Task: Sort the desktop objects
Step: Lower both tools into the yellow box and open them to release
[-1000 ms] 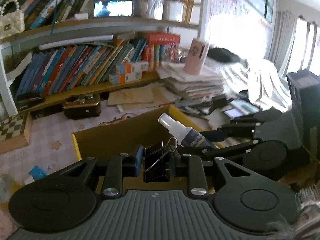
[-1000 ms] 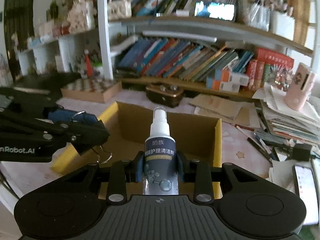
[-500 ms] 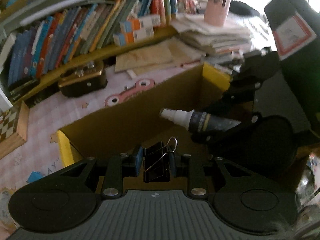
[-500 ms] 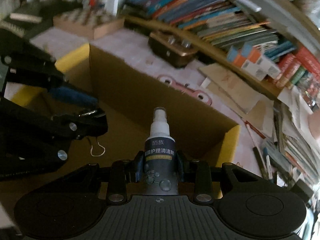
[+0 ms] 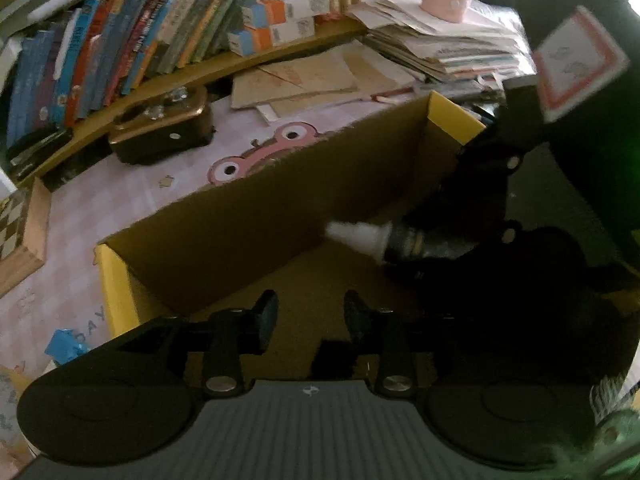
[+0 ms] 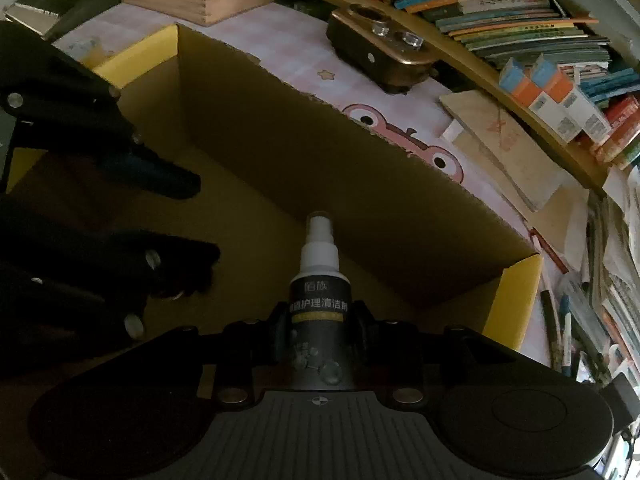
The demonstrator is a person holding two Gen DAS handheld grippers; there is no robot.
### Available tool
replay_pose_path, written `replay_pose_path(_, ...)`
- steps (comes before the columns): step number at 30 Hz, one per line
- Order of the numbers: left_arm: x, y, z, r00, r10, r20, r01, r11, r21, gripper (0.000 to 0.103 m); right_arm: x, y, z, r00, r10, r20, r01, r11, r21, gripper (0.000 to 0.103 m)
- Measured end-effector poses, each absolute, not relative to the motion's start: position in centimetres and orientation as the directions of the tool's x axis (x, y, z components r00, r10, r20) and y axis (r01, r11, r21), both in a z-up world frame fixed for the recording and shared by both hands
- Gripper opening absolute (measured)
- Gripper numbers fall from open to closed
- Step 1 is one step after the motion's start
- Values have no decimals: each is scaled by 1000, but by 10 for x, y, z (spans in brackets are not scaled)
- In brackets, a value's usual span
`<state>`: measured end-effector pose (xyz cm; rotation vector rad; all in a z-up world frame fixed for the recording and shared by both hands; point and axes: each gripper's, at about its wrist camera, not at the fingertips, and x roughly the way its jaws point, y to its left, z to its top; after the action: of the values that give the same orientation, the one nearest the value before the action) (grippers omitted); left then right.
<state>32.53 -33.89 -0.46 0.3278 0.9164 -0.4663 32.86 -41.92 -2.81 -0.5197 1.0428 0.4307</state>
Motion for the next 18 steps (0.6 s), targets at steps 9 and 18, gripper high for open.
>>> replay_pose_path(9, 302, -318, 21, 639, -259, -725, 453, 888, 82, 72, 309, -435, -1, 552, 192, -811, -510, 847, -147, 47)
replay_pose_path(18, 243, -284, 74, 784, -276, -555, 364, 930, 52, 88, 268, -479, 60, 727, 283, -626, -331, 943, 42, 51)
